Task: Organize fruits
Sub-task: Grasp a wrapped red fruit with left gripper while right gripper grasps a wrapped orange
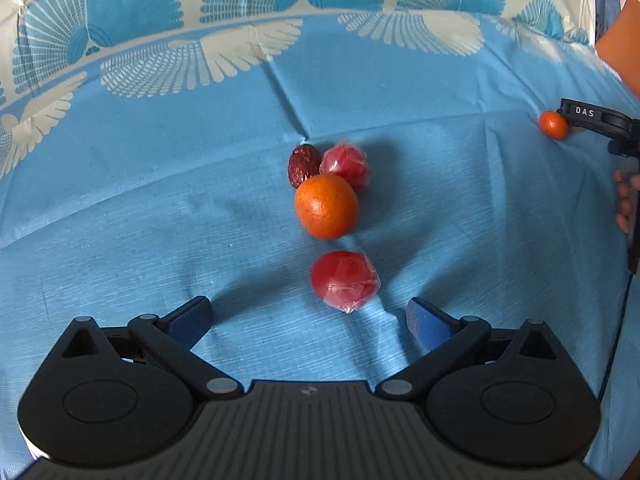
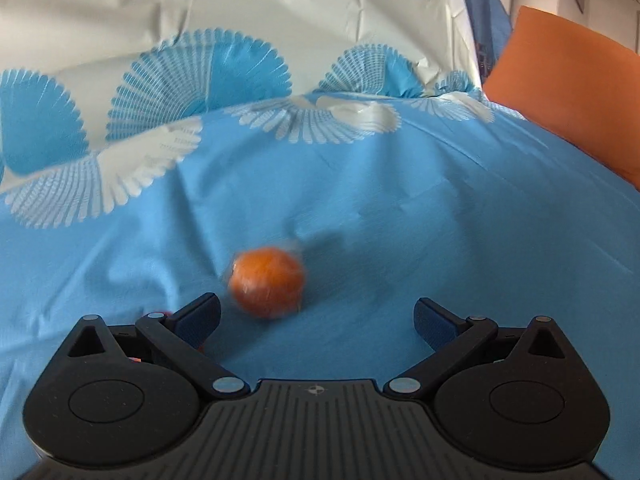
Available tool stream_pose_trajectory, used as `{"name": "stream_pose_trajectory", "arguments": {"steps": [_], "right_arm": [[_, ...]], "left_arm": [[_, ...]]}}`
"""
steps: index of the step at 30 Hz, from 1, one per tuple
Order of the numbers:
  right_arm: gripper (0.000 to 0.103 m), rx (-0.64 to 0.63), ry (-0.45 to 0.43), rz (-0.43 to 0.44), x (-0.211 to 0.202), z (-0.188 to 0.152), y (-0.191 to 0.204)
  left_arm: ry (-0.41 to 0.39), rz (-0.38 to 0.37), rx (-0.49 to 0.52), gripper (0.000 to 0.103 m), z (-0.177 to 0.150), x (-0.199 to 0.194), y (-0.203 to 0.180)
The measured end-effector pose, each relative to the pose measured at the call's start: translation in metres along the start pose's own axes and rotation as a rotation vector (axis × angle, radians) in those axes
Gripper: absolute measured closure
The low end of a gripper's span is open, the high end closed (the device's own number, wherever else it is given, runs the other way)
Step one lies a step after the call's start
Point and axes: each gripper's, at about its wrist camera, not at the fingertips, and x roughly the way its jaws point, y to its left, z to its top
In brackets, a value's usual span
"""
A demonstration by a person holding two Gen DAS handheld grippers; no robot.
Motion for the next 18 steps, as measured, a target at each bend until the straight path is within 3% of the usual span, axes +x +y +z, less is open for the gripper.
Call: {"name": "stream_pose_trajectory", "arguments": {"steps": [2, 5, 6, 7, 8, 9, 13, 18], "right_arm": [[0.001, 0.052, 0.0, 0.005, 0.006, 0.002, -0.004], [0.001, 0.033, -0.01, 0.005, 0.009, 0.004, -0.003], [0.006, 0.033, -0.011, 0.007, 0.009, 0.005, -0.003], [0.014, 0.028, -0.015, 0.008, 0.008, 0.006, -0.003], [0.043, 0.017, -0.021, 0.018, 0.006, 0.008, -0.002], [0.064, -0.008, -0.023, 0.008, 0.002, 0.008, 0.0], [0.064, -0.002, 0.013, -0.013, -0.012, 0.007, -0.003], [0.064, 0.034, -0.065, -0.086, -0.071, 0.007, -0.023]], "left_arm": [[-0.01, 0.0, 0.031, 0.0, 0.0, -0.001, -0.002], [-0.069, 0.02, 0.095, 0.001, 0.003, -0.005, -0.009], [-0.093, 0.015, 0.106, 0.005, 0.004, -0.008, -0.011], [-0.114, -0.004, 0.106, 0.029, 0.005, -0.013, -0.012], [-0.104, -0.033, 0.109, 0.067, 0.007, -0.013, -0.012], [-0.068, -0.058, 0.113, 0.068, 0.01, -0.011, -0.013], [-0.086, -0.034, 0.1, 0.069, 0.007, -0.025, -0.006], [-0.094, -0.021, 0.077, 0.069, -0.004, -0.073, 0.019]]}}
